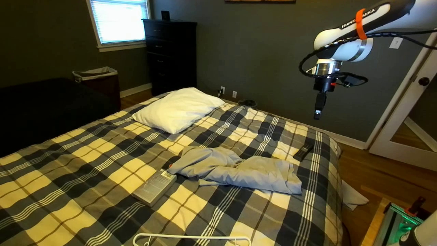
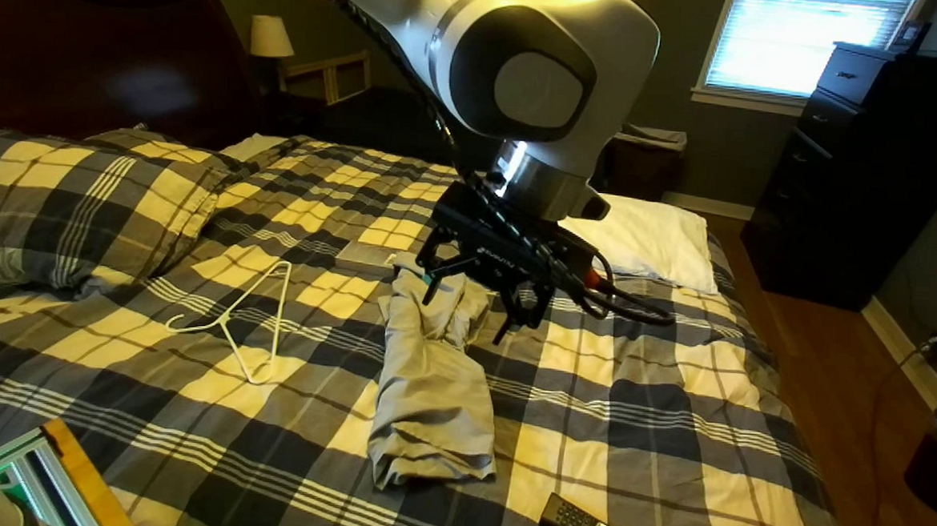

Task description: Move the light blue cloth to the left

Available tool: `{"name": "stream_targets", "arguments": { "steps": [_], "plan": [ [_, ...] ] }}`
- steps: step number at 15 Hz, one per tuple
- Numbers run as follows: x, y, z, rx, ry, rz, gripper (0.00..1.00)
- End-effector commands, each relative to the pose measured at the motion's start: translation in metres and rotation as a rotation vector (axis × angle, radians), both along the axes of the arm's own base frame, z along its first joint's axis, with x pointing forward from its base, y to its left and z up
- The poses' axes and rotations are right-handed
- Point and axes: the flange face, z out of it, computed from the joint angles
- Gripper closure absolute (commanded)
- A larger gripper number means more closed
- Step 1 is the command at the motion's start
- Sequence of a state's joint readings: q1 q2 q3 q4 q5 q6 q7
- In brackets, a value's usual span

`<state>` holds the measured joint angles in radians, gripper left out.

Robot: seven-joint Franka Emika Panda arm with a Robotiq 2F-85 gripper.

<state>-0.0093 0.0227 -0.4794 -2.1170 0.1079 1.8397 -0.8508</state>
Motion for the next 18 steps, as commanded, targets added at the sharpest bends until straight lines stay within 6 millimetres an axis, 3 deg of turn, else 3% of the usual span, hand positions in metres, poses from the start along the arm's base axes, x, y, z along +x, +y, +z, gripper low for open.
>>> {"name": "stream_targets", "arguments": {
  "steps": [1,9,18],
  "plan": [
    [0.0,0.0,0.001,0.0,0.0,0.0,0.0],
    [0.003,0.004,-0.005,0.009,-0.039,0.068,0.0],
    [0.022,-0.021,-0.057,0.26,-0.072,0.305,0.0]
  ]
}}
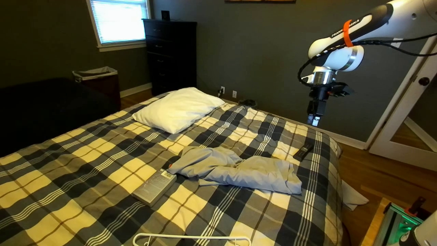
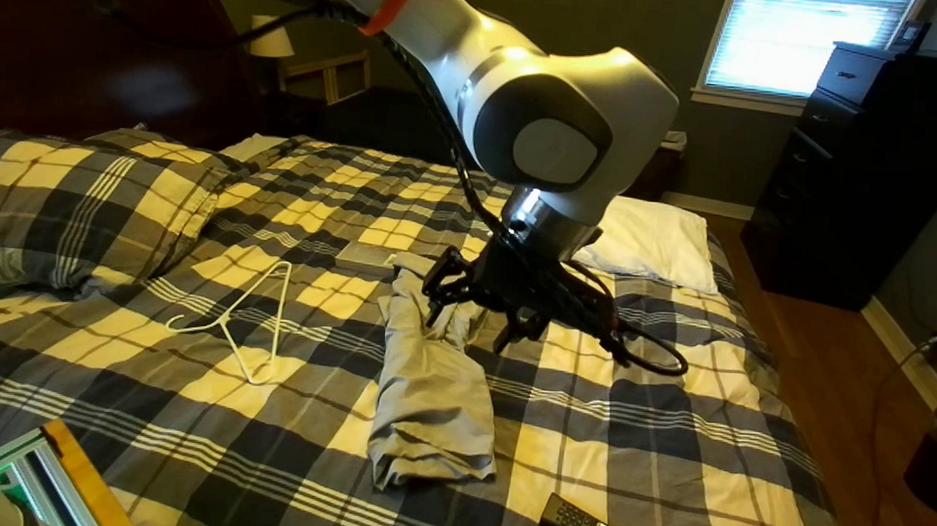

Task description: Move the light blue cloth to the left

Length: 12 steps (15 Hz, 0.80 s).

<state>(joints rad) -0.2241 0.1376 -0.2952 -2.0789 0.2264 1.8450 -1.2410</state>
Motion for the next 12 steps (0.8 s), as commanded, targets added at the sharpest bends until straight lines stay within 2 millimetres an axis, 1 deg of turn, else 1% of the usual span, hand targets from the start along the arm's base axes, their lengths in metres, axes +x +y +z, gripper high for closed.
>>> {"name": "stream_targets", "arguments": {
  "steps": [1,4,12],
  "plan": [
    [0.002,-0.003,-0.006,0.022,0.006,0.014,0.0],
    [0.008,-0.007,-0.017,0.049,0.019,0.033,0.0],
    [0.011,-0.008,-0.015,0.05,0.016,0.037,0.0]
  ]
}}
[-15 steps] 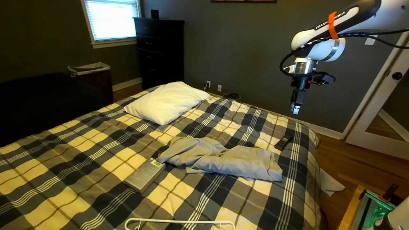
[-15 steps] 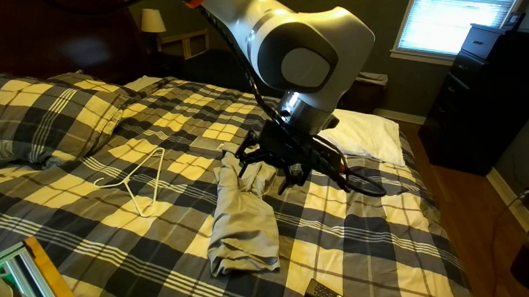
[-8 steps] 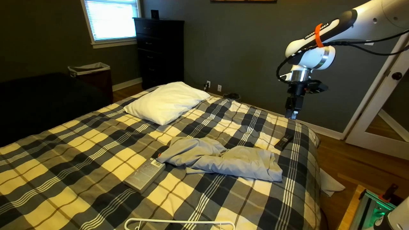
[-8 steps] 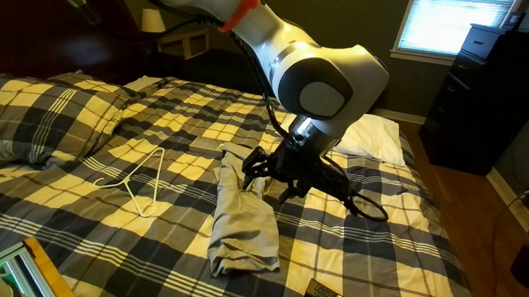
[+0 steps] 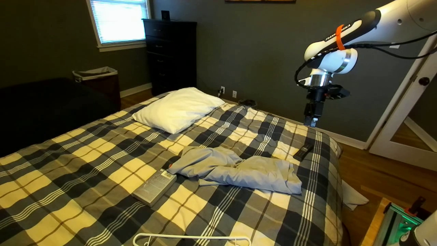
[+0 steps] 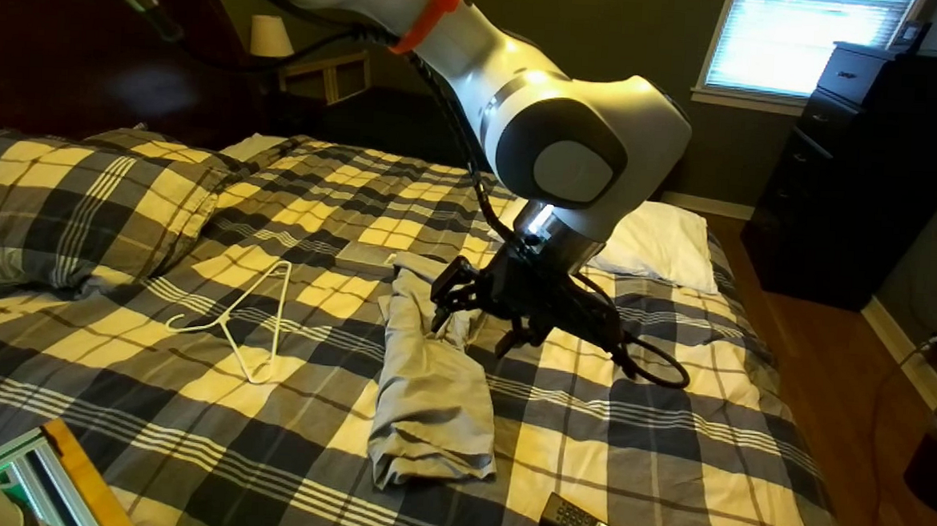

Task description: Move the light blue cloth to the left

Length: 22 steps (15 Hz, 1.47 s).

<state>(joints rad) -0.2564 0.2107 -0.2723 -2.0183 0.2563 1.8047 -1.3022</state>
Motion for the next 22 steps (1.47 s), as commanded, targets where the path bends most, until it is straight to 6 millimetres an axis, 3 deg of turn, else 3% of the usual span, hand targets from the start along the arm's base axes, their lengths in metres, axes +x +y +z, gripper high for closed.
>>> {"name": "stream_targets", "arguments": {
  "steps": [1,13,16,20,22],
  "plan": [
    [0.0,0.0,0.0,0.0,0.001,0.0,0.0],
    [0.0,0.0,0.0,0.0,0.0,0.0,0.0],
    [0.01,-0.004,-0.006,0.021,-0.009,0.044,0.0],
    [0.029,-0.021,-0.028,0.087,-0.041,0.091,0.0],
    [0.039,-0.029,-0.048,0.117,-0.049,0.103,0.0]
  ]
}}
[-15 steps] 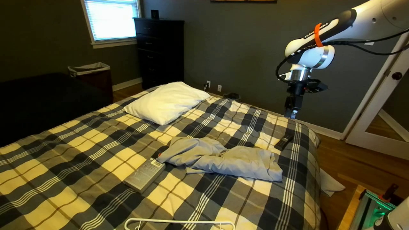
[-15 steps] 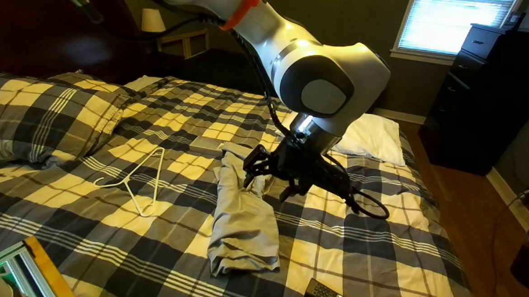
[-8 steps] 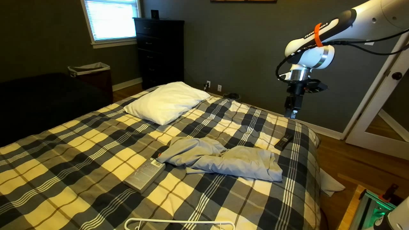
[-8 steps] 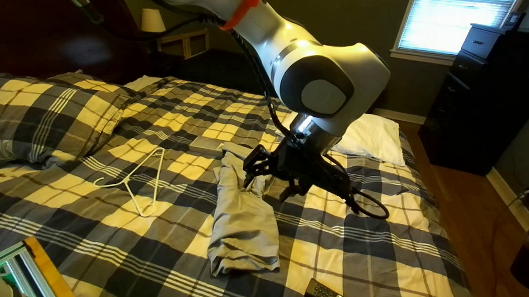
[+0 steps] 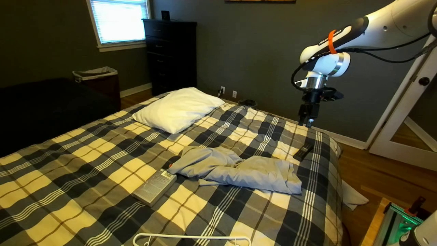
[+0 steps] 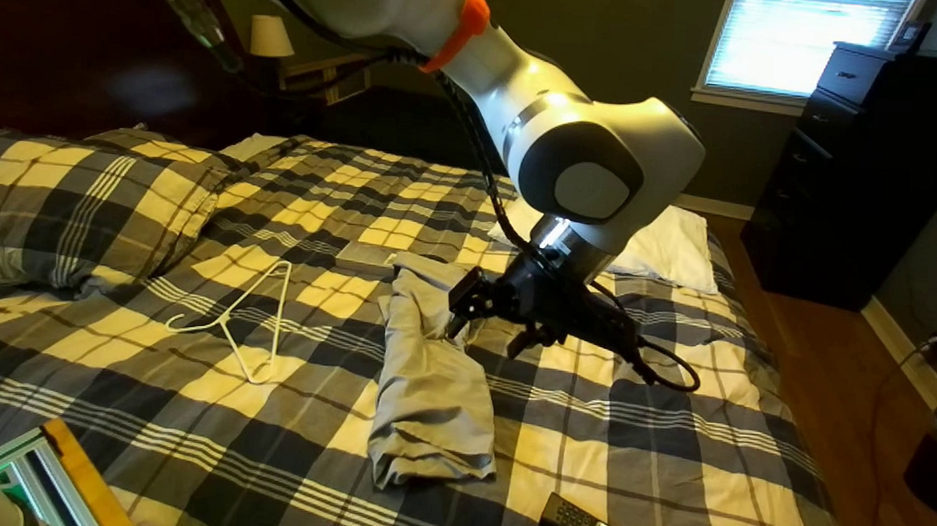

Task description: Move the light blue cloth to the left

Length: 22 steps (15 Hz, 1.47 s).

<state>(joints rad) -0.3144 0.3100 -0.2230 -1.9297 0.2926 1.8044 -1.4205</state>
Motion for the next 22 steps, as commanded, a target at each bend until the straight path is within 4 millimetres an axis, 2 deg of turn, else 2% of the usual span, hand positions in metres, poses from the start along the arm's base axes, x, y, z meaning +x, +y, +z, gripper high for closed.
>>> {"name": "stream_targets", "arguments": {
  "steps": [1,6,7,8,10,13,17,22],
  "plan": [
    [0.022,-0.017,-0.041,0.072,-0.002,0.02,0.0],
    [0.043,0.0,-0.11,0.028,0.043,0.02,0.0],
    [0.044,0.004,-0.116,0.032,0.073,0.038,0.0],
    [0.036,0.001,-0.1,0.037,0.043,0.034,0.0],
    [0.04,0.007,-0.117,0.045,0.064,0.043,0.0],
    [0.044,0.006,-0.12,0.059,0.045,0.049,0.0],
    [0.047,0.013,-0.132,0.104,0.023,0.065,0.0],
    [0.05,0.014,-0.162,0.159,0.0,0.064,0.0]
  ]
}}
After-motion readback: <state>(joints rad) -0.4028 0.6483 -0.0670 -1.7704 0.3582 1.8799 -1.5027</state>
